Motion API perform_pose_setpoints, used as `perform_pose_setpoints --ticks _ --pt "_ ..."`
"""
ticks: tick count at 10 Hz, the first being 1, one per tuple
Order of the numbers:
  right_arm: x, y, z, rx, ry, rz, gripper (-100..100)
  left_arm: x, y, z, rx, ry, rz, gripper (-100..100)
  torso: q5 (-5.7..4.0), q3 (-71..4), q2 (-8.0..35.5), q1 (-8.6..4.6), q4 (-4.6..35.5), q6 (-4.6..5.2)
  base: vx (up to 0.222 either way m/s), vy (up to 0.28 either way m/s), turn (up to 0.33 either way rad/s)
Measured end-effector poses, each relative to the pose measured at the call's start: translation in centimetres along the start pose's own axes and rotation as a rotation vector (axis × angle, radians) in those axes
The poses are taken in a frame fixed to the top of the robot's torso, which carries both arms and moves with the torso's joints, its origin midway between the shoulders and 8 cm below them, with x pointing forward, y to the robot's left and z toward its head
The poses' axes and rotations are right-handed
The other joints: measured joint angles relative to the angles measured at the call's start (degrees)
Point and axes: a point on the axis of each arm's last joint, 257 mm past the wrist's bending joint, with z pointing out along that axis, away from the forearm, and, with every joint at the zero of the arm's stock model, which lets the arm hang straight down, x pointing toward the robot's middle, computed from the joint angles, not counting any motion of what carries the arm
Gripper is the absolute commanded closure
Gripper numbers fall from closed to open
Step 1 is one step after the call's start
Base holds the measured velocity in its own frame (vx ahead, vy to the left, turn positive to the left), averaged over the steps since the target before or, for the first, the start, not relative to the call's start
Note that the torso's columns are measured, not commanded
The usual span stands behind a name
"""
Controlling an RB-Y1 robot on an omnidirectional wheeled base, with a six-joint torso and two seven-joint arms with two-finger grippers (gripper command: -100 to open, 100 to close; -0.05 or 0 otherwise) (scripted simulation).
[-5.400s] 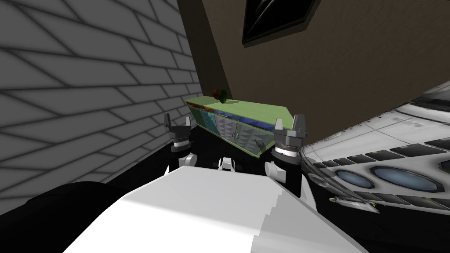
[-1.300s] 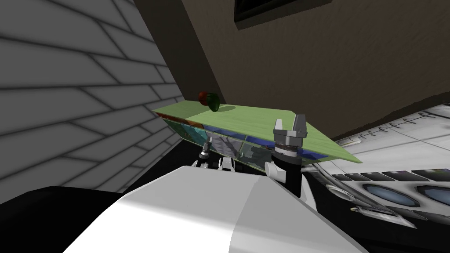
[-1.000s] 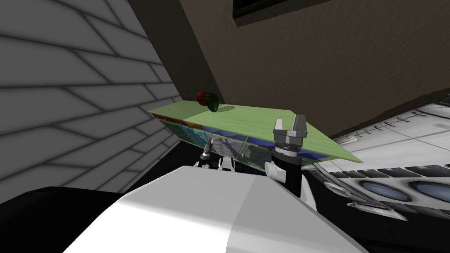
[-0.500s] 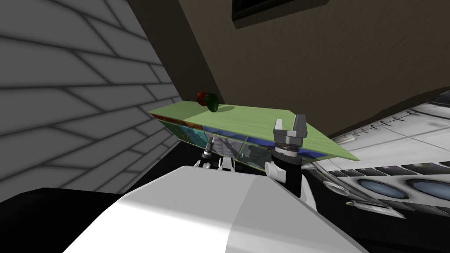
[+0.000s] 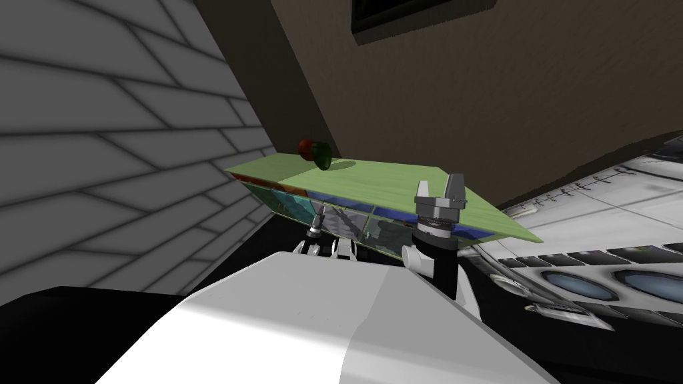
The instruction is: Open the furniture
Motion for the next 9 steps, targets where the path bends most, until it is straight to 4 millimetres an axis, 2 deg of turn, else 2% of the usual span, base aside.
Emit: perform_pose_setpoints --ticks 3,4,6,9 --pt "0.0 0.0 0.0 0.0 0.0 0.0 0 0.3 -0.1 -2.1 0.001 -0.001 0.001 100 -0.01 0.02 0.03 -0.02 0.01 0.01 0.014 0.006 -0.003" --pt "0.0 0.0 0.0 0.0 0.0 0.0 0 0.3 -0.1 -2.2 0.003 -0.001 0.001 -100 -0.01 0.03 0.06 -0.04 0.02 0.01 -0.003 -0.037 -0.01" --pt "0.0 0.0 0.0 0.0 0.0 0.0 0 -0.1 -0.5 -2.3 0.015 0.019 0.017 -100 -0.11 0.08 0.13 -0.42 0.04 0.02 -0.031 -0.152 -0.007" --pt "0.0 0.0 0.0 0.0 0.0 0.0 0 0.1 -1.0 -2.2 0.03 0.029 0.013 -100 -0.01 0.03 0.04 -0.02 0.02 0.01 -0.034 -0.161 -0.003"
